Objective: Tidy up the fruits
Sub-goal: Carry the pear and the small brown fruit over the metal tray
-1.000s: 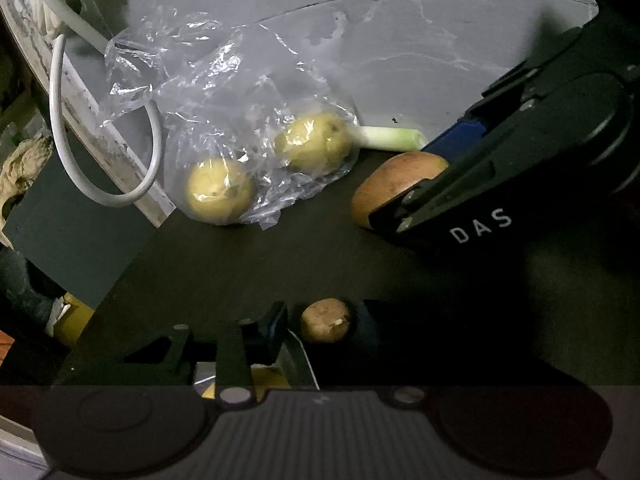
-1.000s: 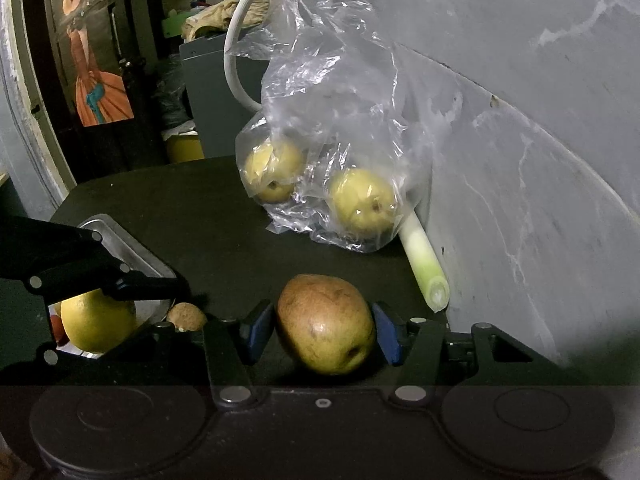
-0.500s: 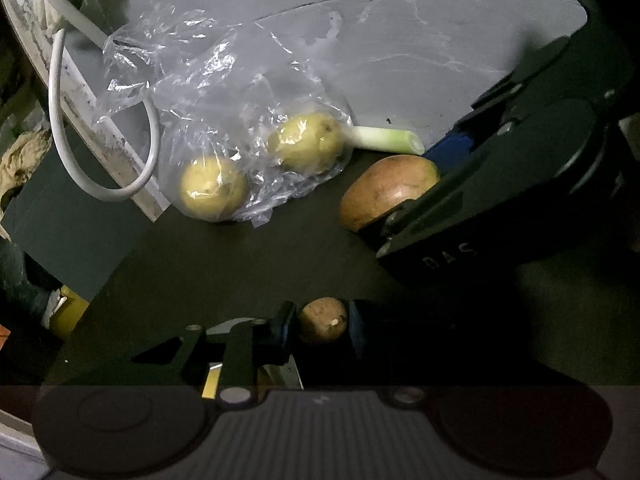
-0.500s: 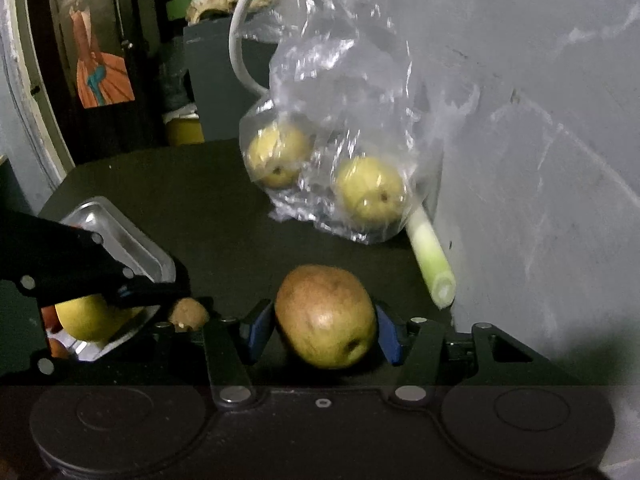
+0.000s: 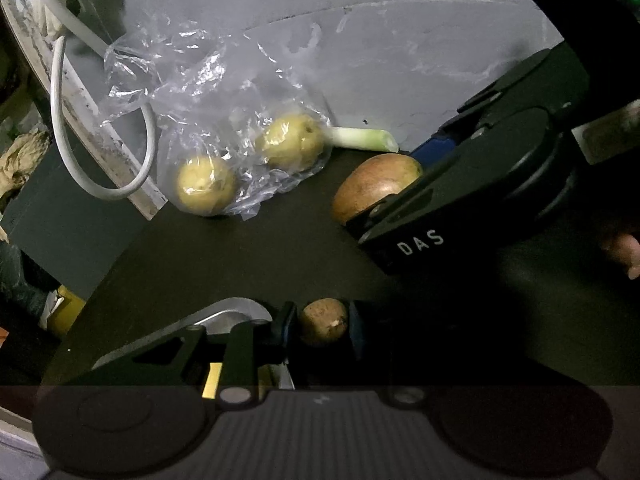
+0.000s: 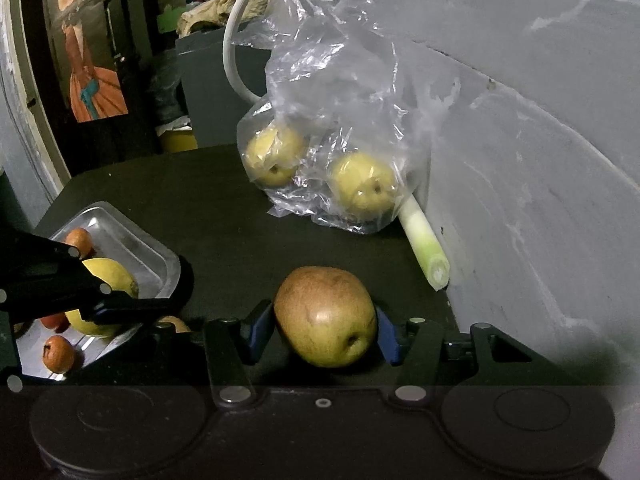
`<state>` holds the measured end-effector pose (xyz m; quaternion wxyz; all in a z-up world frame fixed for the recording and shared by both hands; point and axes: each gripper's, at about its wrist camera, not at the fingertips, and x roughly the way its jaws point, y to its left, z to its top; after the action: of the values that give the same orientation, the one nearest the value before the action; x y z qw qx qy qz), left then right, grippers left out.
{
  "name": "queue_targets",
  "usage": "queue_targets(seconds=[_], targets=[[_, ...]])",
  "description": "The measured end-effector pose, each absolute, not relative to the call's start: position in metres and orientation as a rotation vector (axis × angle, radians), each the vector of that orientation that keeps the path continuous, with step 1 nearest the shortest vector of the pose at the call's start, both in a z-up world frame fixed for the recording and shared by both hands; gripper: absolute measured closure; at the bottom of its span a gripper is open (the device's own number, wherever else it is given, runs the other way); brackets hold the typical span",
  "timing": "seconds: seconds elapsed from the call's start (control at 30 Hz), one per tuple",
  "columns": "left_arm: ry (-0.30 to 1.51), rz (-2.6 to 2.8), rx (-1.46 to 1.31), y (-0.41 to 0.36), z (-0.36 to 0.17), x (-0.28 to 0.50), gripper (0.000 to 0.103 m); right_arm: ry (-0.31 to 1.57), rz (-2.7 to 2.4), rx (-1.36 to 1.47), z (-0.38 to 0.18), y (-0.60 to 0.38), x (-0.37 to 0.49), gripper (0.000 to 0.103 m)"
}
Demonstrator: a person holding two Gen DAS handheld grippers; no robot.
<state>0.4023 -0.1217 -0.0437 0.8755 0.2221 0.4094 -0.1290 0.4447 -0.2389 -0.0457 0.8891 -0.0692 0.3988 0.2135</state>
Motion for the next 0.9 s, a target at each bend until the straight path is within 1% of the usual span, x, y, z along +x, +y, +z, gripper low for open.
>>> queue_targets(seconds=[0.9], targets=[[0.805,-0.224,0.430,-0.096,-0.007,0.345,0.072,0.812,0.447,-0.051,-0.017,-0.228,0.384,0.049]])
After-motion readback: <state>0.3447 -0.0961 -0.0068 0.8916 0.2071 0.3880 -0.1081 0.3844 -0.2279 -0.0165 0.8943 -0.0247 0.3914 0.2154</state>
